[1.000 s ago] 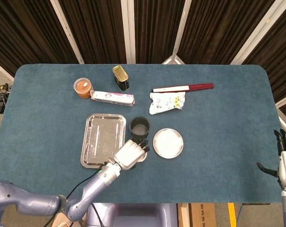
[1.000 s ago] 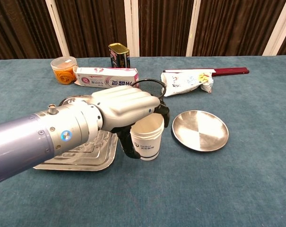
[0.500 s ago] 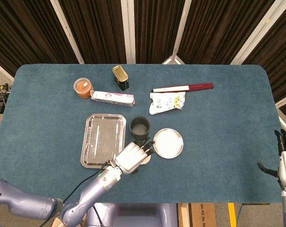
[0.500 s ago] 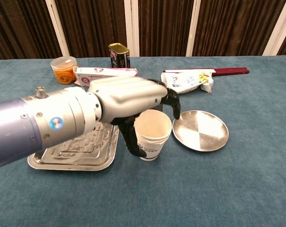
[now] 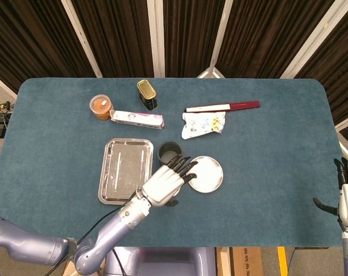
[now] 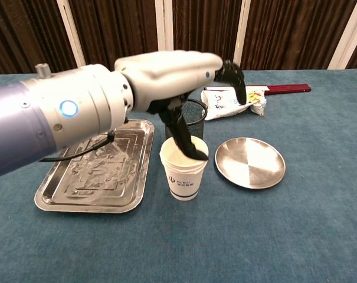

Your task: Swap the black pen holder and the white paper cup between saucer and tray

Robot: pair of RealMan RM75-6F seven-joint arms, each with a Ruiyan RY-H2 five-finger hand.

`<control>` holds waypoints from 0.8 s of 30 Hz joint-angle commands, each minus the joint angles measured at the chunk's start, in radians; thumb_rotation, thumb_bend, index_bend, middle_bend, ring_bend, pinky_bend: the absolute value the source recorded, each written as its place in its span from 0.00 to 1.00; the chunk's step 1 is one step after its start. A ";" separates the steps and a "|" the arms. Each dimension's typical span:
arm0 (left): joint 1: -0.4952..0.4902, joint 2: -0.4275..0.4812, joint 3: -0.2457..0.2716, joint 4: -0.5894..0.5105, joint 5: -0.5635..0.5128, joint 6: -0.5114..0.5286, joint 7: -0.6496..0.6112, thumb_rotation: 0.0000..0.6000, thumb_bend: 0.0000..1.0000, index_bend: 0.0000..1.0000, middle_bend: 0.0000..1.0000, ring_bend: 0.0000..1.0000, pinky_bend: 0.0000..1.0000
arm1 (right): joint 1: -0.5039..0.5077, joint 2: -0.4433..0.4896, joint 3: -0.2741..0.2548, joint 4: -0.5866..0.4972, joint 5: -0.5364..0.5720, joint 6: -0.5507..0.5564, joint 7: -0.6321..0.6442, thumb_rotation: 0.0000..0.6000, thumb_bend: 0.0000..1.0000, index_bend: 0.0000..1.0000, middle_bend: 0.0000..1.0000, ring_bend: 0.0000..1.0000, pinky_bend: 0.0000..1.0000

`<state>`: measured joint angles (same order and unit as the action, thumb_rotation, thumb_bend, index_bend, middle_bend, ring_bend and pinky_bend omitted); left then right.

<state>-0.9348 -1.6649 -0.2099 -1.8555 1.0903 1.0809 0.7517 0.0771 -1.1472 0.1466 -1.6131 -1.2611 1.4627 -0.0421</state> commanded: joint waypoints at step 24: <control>-0.100 -0.093 -0.102 0.363 -0.211 -0.083 -0.108 1.00 0.00 0.22 0.00 0.00 0.00 | 0.005 -0.016 0.015 0.031 0.022 -0.025 -0.018 1.00 0.00 0.01 0.00 0.02 0.00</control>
<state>-1.0344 -1.7500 -0.3202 -1.5109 0.8718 1.0045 0.6588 0.0820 -1.1629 0.1618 -1.5827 -1.2385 1.4377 -0.0603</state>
